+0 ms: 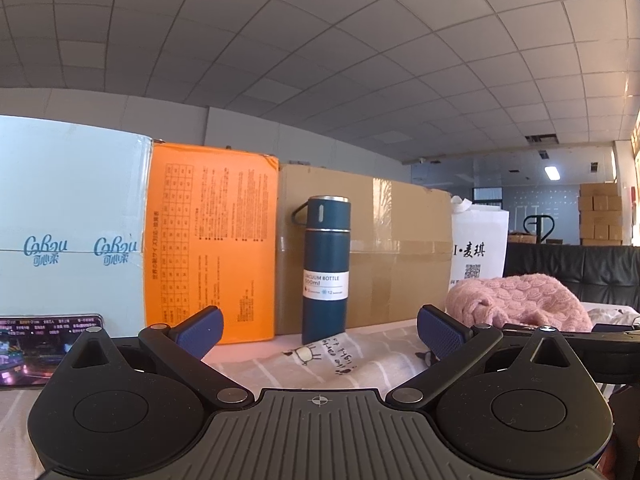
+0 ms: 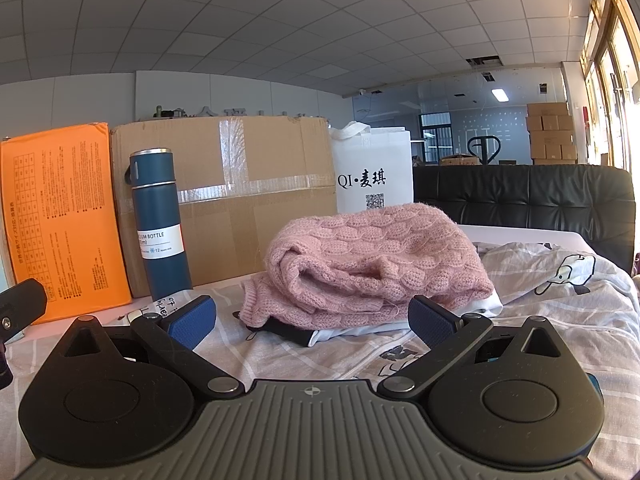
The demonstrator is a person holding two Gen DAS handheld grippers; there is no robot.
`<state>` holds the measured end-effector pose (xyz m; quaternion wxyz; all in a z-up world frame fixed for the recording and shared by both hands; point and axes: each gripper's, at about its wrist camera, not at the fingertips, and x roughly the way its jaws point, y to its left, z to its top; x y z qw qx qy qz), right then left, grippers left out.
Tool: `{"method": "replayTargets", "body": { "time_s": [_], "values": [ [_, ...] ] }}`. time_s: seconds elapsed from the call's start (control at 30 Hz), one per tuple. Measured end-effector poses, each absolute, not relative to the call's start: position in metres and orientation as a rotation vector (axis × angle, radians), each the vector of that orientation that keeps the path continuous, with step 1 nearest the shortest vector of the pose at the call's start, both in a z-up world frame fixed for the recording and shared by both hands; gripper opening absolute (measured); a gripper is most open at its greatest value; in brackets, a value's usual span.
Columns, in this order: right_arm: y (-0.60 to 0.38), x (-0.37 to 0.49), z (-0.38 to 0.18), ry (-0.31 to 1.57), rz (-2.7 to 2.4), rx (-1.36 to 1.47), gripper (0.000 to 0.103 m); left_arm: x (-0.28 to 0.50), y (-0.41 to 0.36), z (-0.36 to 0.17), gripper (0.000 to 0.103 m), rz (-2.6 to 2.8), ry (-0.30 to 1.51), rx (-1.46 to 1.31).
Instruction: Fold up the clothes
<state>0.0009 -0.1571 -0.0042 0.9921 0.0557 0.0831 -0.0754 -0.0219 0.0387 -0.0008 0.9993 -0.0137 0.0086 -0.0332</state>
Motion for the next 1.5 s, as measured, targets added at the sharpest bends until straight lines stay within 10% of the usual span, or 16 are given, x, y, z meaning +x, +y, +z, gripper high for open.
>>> {"method": "replayTargets", "body": {
  "time_s": [1.5],
  "values": [
    [-0.1580,0.0027,-0.0049,0.177,-0.147,0.110,0.103,-0.0194,0.0394,-0.0017,0.103,-0.043,0.034,-0.028]
  ]
}}
